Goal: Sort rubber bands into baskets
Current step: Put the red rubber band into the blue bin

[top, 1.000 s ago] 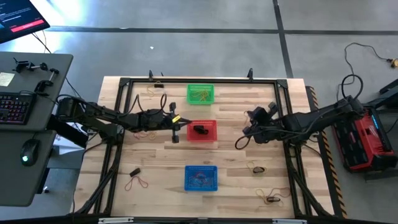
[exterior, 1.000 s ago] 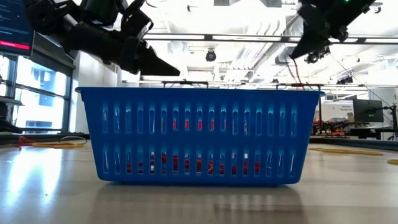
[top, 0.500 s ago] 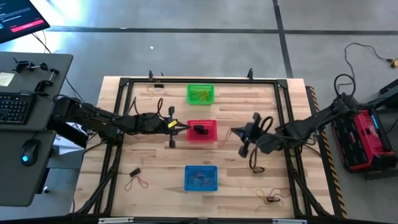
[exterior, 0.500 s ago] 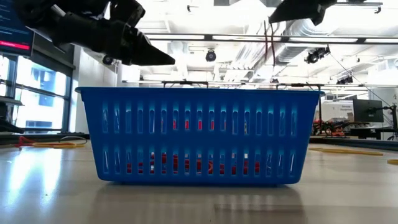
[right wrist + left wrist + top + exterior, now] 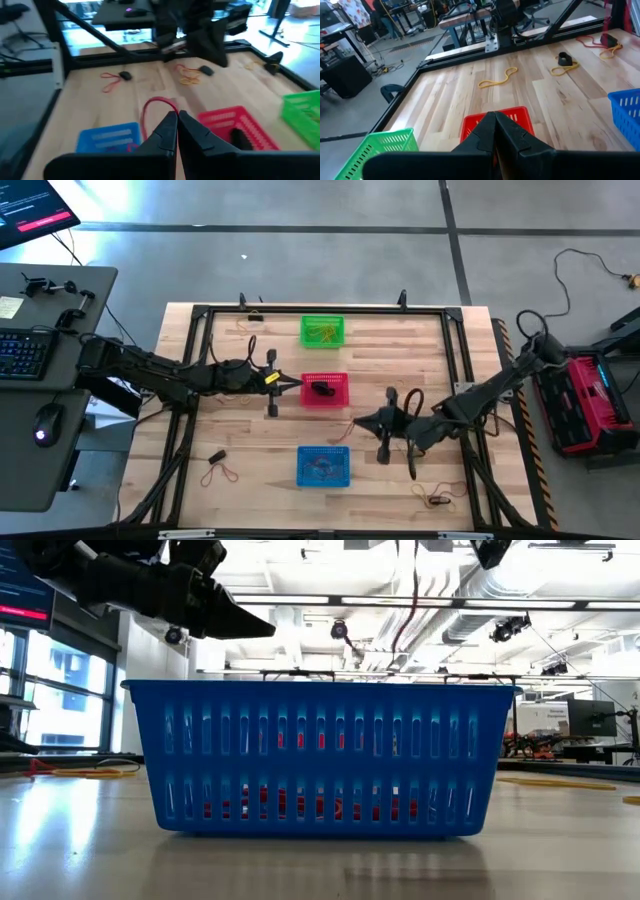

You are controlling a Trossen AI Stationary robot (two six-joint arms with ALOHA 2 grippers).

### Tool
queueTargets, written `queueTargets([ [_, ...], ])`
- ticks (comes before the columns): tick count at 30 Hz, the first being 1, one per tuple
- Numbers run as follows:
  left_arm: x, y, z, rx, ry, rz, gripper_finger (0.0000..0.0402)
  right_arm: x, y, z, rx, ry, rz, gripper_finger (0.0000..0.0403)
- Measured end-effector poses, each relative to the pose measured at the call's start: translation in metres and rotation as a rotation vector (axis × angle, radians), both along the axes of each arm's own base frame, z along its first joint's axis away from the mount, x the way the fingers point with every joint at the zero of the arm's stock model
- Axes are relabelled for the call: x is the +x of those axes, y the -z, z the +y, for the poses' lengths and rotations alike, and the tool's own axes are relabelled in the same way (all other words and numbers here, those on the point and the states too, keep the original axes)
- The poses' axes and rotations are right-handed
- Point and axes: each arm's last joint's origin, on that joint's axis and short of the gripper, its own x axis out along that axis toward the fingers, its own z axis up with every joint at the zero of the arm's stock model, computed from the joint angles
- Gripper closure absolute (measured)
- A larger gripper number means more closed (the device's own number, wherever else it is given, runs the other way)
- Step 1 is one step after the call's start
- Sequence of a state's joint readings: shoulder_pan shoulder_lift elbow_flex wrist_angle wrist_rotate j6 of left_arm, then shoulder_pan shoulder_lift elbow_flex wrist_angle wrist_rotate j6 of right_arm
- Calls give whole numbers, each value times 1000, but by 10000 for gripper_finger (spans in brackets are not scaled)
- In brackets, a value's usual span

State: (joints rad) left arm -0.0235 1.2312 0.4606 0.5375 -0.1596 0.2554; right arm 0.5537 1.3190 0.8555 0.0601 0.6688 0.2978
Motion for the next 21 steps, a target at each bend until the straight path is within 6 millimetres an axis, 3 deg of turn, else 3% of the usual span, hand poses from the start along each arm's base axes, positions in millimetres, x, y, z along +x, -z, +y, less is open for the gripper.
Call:
queueTargets([
  [12, 0, 1, 0, -18, -5, 9, 401, 31, 32, 20, 82, -91, -29, 403],
  [21, 0, 1, 0, -17, -5, 7, 402, 47, 30, 32, 144, -141, -71, 403],
])
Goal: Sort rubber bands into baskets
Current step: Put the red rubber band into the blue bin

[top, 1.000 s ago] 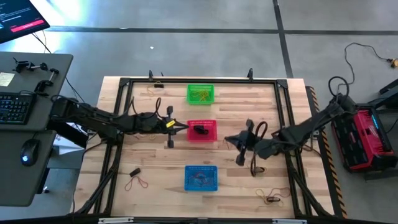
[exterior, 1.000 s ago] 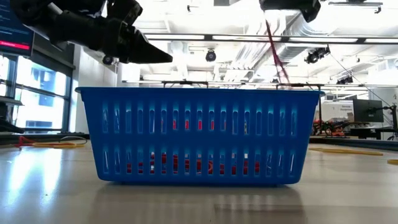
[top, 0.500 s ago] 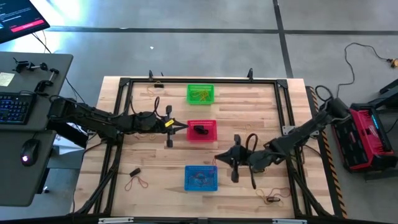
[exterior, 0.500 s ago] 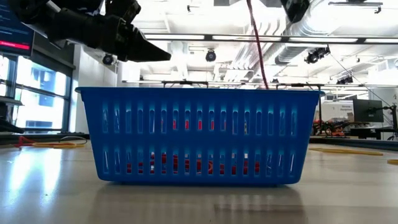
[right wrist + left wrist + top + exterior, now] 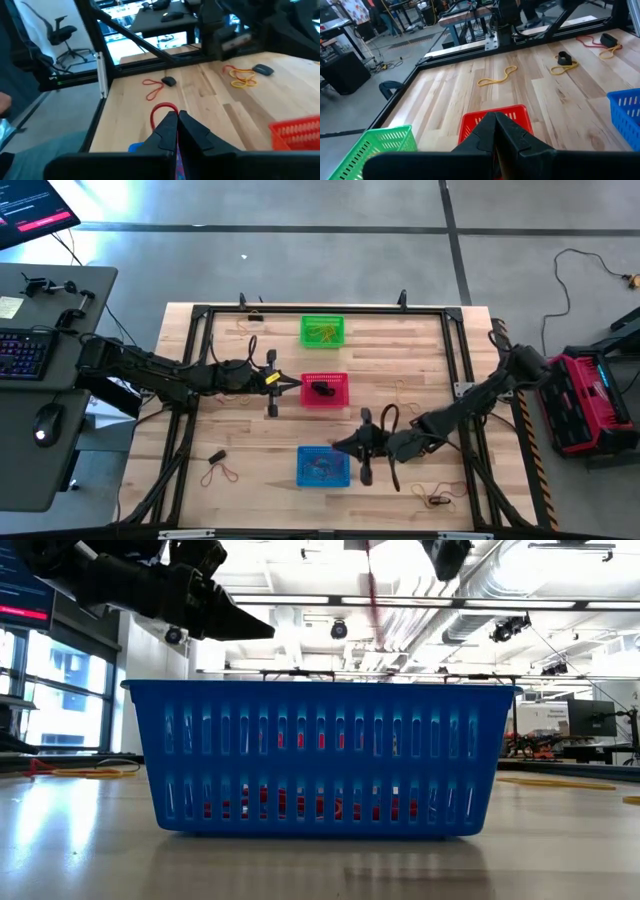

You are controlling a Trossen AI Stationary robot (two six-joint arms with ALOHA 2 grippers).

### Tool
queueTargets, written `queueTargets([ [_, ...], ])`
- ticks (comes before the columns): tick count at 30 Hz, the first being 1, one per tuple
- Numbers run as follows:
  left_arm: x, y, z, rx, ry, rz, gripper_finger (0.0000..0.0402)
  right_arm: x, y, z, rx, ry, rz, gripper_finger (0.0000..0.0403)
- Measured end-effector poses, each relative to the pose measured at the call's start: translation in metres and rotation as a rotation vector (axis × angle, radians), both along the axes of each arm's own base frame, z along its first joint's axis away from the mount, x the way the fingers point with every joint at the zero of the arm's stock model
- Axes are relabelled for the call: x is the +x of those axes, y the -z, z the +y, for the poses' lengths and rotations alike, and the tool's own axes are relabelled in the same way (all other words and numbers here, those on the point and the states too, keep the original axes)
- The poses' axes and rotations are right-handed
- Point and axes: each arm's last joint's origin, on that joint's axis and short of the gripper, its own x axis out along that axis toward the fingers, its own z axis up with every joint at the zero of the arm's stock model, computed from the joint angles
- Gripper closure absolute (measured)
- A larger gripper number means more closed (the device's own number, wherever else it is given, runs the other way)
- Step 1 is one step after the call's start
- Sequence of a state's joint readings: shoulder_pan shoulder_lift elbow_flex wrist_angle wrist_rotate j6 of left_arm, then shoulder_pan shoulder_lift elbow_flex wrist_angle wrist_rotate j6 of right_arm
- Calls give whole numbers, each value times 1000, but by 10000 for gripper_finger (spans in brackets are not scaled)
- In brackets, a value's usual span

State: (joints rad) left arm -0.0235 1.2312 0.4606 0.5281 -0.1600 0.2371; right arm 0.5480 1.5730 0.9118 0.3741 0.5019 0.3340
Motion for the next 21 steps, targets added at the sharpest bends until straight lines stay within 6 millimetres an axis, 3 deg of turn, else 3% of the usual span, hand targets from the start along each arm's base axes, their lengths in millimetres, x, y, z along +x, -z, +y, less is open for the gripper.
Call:
queueTargets([
  [10, 0, 0, 0, 0, 0, 1, 401, 30, -9, 5, -112, 25, 156, 403],
  [21, 0, 0, 0, 11, 3, 5, 401, 40, 11, -10, -3, -40, 317, 403],
])
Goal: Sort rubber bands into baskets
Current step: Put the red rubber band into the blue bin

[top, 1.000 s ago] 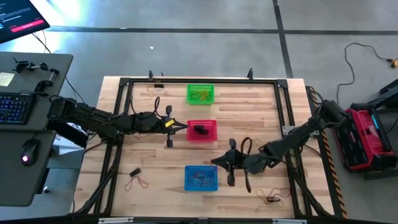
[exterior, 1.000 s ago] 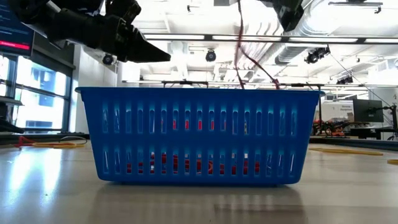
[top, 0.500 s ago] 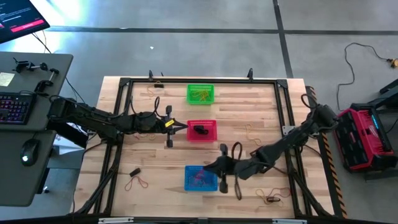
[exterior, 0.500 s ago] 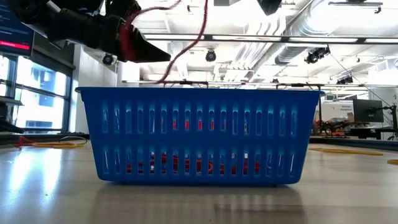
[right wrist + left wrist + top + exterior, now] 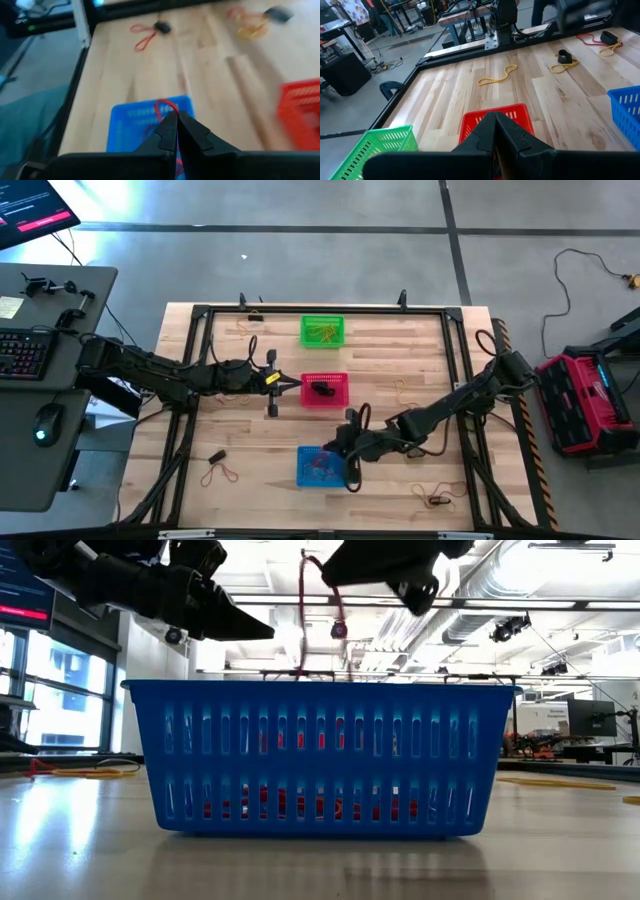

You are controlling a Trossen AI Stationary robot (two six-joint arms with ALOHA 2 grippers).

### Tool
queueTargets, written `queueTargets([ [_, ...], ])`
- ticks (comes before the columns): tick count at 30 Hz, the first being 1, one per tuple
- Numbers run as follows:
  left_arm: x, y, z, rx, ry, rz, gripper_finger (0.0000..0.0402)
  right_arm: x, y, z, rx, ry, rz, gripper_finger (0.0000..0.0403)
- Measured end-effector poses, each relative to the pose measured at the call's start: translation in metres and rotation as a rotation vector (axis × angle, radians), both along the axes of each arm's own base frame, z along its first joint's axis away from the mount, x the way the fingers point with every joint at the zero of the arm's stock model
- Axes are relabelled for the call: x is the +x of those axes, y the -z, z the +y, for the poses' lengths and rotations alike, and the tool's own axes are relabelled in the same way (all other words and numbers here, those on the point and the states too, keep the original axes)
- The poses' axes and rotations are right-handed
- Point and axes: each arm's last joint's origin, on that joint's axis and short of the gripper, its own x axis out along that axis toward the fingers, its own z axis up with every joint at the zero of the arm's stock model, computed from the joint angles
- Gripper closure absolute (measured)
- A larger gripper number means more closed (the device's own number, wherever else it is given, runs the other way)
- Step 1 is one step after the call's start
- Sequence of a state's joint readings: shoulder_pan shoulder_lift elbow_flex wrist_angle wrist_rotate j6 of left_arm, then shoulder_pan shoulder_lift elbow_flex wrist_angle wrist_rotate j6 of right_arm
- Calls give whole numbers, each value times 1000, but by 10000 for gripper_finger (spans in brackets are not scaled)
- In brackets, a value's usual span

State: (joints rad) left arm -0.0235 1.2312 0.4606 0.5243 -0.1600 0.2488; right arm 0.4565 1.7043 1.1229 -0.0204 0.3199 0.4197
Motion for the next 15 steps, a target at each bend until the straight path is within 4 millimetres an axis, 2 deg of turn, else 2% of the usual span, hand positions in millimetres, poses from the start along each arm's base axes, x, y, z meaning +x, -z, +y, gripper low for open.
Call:
queueTargets([
  [8, 0, 0, 0, 7, 2, 1, 401, 7, 21, -10, 86, -34, 131, 403],
  [15, 0, 0, 0, 7, 2, 0, 401, 10, 24, -17, 137, -55, 172, 403],
])
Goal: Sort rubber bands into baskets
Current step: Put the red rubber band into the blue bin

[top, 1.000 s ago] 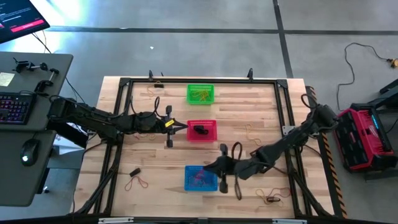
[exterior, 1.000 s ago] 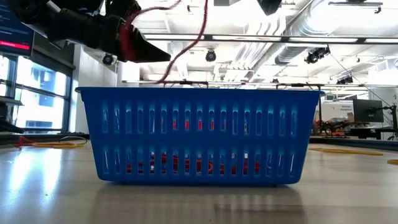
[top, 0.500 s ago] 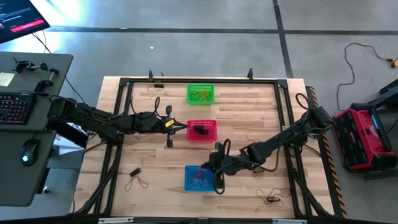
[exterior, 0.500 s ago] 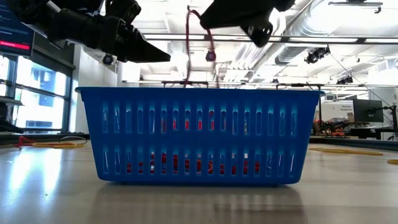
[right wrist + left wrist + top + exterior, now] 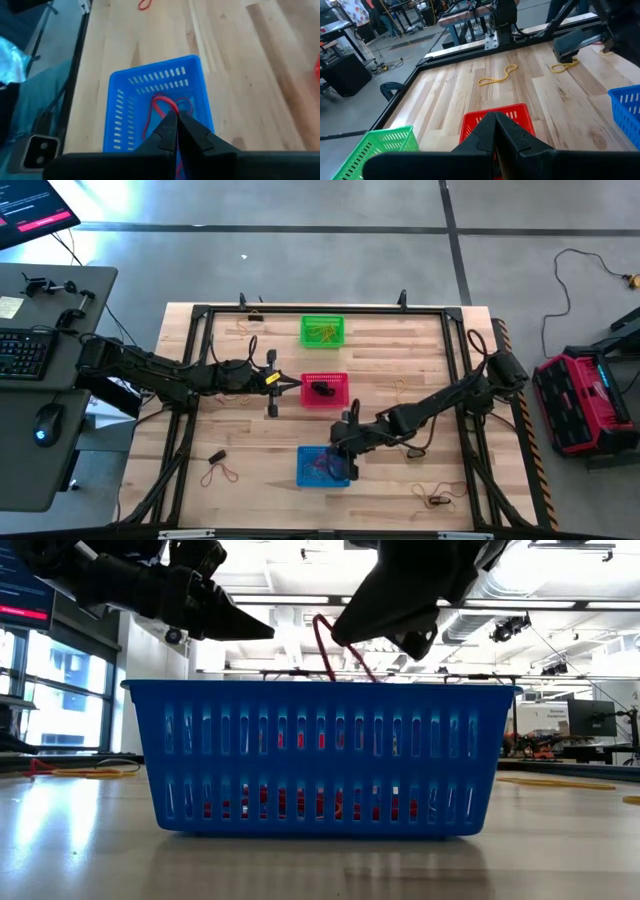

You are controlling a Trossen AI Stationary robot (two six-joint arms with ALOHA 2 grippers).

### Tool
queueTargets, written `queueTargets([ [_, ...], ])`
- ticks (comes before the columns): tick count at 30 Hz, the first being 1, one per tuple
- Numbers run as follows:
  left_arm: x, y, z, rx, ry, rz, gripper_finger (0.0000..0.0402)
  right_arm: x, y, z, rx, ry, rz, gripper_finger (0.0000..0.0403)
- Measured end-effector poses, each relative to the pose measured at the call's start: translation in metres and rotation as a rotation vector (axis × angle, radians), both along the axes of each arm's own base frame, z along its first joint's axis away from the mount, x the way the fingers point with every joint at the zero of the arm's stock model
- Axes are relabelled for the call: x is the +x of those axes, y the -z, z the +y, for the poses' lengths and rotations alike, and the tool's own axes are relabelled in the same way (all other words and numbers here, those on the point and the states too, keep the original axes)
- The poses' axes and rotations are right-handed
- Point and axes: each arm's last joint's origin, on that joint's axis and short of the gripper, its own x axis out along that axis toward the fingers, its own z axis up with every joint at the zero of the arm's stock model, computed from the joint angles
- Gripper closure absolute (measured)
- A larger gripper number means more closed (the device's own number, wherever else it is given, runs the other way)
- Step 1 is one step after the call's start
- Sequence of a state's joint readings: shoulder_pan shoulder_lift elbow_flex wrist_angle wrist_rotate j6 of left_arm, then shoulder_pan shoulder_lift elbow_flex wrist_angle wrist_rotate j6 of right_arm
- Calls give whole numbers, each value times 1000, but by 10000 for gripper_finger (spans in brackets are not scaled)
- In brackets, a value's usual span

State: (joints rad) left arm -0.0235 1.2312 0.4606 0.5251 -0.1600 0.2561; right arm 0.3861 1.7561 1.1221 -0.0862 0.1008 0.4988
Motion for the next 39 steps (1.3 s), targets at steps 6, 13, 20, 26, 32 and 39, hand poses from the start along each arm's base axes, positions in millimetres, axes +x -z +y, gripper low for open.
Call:
queueTargets([
  [6, 0, 0, 0, 0, 0, -1, 401, 6, 10, -9, 54, -17, 56, 403],
  [13, 0, 0, 0, 1, 0, -2, 401, 10, 15, -16, 127, -61, 95, 403],
  [20, 0, 0, 1, 3, -4, 0, 401, 12, 15, -22, 195, -10, 115, 403],
  [26, 0, 0, 1, 3, -3, 1, 402, 19, 12, -19, 189, -12, 139, 403],
  [32, 0, 0, 1, 0, -4, 5, 402, 30, 26, -15, 218, -69, 212, 403],
  [39, 0, 0, 1, 0, -4, 7, 401, 33, 21, -18, 211, -85, 201, 399],
])
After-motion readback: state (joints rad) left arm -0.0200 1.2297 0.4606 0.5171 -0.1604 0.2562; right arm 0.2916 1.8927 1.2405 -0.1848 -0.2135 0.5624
